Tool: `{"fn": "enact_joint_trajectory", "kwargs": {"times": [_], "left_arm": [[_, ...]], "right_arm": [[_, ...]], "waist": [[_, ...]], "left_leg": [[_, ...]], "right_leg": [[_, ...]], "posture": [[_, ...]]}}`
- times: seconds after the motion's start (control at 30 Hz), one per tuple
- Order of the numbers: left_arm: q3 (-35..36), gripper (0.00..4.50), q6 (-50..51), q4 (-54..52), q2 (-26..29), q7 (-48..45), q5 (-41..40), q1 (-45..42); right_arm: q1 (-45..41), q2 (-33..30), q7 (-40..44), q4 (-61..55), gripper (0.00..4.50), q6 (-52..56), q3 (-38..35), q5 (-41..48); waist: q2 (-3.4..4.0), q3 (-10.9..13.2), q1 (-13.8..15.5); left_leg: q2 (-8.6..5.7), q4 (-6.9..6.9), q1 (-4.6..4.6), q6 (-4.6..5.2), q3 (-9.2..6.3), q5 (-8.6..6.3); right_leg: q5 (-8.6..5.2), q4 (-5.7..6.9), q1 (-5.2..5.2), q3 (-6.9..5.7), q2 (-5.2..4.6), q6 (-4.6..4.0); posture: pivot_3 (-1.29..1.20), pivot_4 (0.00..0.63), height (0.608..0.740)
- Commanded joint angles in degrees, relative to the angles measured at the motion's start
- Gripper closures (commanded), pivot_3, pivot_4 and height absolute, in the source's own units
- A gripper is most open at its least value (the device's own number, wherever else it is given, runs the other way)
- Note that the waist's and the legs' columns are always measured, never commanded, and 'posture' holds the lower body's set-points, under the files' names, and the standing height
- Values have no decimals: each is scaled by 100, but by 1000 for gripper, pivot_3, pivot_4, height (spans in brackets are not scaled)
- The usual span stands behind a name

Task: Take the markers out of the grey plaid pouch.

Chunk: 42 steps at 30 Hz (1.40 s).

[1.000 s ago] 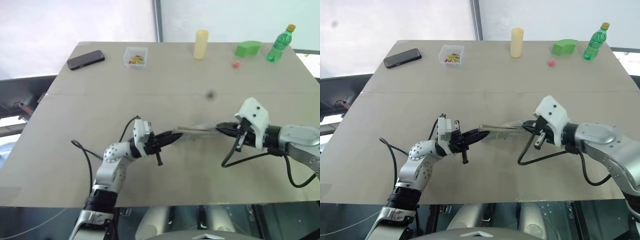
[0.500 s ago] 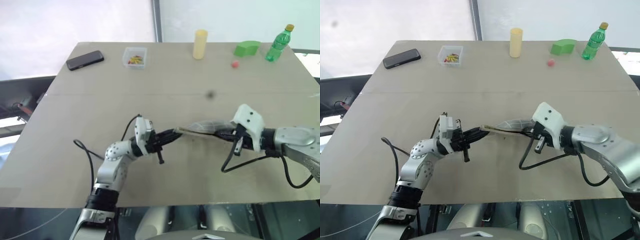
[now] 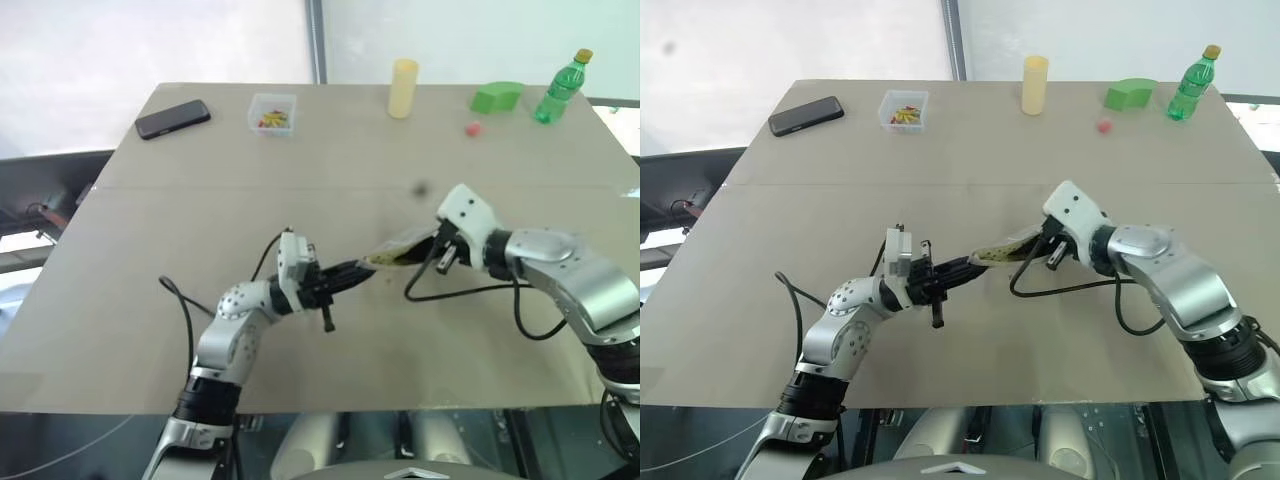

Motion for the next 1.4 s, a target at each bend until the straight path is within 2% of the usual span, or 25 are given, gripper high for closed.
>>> {"fn": "enact_joint_trajectory", "kwargs": {"times": [0.03,0.1,0.2,0.33,0.63,0.87,0.9,1.03,1.4], "left_arm": [[-36,4500,396,-339,75,-179,-389,87],[1,4500,830,-370,144,-248,-673,111],[119,4500,1772,-388,236,-323,-1366,35],[76,4500,1912,-250,273,-505,-1363,-77],[127,4500,1701,227,287,-463,-927,-5],[-56,4500,1087,329,359,-481,-344,319],[-48,4500,1078,310,353,-468,-346,345],[-27,4500,952,297,342,-439,-312,407],[-33,4500,862,314,353,-436,-271,446]], "right_arm": [[65,-511,686,-702,4441,-302,-422,223],[256,-788,966,-1112,4441,-484,-543,297],[894,-1632,1373,-1785,4441,-713,-477,-5],[1341,-2003,1476,-2208,4441,-611,-652,59],[1253,-1975,1399,-2625,4441,-134,-661,217],[890,-1468,1244,-1761,4441,-936,589,-865],[884,-1426,1254,-1736,3918,-971,663,-920],[667,-1170,1210,-1660,2356,-1081,922,-1290],[261,-1047,1527,-1758,2356,-835,1128,-1604]], "waist": [[0,0,-8],[0,0,-19],[3,0,-3],[2,0,-27],[2,0,-12],[1,-3,-15],[-5,-10,-32],[-2,-11,-30],[-2,-10,-23]], "left_leg": [[0,0,0,0,0,0],[1,-2,0,1,-1,-1],[4,-5,0,4,-2,-3],[4,3,0,6,-6,-4],[4,22,1,22,-6,-14],[4,15,3,3,-6,-6],[4,15,3,1,-6,-7],[5,15,6,0,-6,-9],[4,15,7,-1,-6,-10]], "right_leg": [[0,-2,0,0,0,0],[0,-2,-1,-1,1,0],[-1,0,-1,-3,3,1],[-2,-1,1,-5,1,2],[-1,5,4,3,3,1],[-2,2,2,4,3,1],[-2,3,3,6,2,1],[-1,5,1,9,6,0],[-1,9,0,11,7,1]], "posture": [[0,150,740],[0,150,740],[0,150,740],[0,150,740],[0,150,740],[0,150,740],[0,150,740],[0,150,740],[0,150,740]]}}
